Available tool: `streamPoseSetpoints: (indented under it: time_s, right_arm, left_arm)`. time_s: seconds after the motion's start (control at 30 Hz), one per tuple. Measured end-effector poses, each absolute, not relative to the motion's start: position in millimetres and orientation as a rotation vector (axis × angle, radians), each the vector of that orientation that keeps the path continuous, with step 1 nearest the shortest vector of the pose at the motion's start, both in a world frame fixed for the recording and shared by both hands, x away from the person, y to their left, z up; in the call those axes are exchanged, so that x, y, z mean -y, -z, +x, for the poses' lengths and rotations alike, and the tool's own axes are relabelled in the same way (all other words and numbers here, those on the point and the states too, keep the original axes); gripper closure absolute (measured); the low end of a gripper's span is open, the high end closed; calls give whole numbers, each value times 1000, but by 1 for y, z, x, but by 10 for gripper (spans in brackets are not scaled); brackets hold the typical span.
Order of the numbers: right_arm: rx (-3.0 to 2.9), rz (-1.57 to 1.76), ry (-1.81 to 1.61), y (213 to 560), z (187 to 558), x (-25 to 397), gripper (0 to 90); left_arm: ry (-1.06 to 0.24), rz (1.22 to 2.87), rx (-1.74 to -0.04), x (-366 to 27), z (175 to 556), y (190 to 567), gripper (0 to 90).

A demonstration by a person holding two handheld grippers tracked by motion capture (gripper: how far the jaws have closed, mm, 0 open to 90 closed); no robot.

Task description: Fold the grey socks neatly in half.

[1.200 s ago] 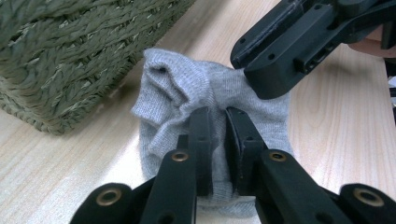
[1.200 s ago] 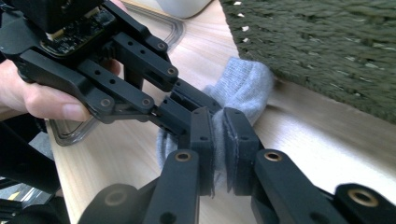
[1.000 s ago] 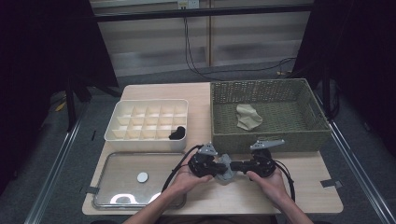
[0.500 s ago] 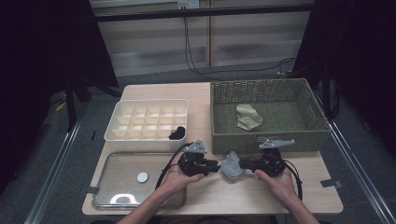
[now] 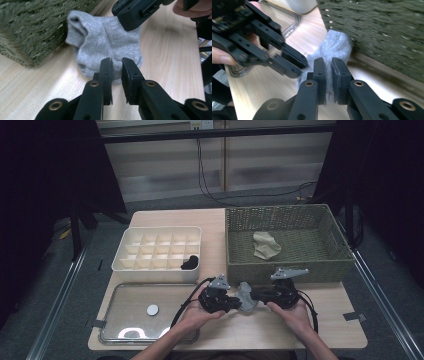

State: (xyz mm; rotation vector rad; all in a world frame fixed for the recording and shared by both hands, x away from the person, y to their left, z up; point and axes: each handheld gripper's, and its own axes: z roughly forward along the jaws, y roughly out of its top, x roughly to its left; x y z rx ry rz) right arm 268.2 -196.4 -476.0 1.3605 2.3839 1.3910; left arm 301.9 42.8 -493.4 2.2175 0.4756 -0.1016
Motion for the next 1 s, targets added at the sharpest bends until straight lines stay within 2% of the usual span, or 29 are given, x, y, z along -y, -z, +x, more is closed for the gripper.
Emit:
streamPoseSetpoints:
  time_s: [0.67,0.87,0.97,1.0]
  right_arm:
    - [-2499,1350,-1408,492,261,183,826]
    - [-2509,1336,-1387,494,258,181,829]
    - [-2516,1319,-1380,495,257,178,831]
    - [-2523,1307,-1382,496,256,177,832]
  left_arm:
    - [99,2232,-509,-44,303,496,799]
    - [118,2188,-549,-50,307,492,799]
    - [125,2168,-553,-52,308,487,768]
    - [111,2156,-544,-52,308,482,733]
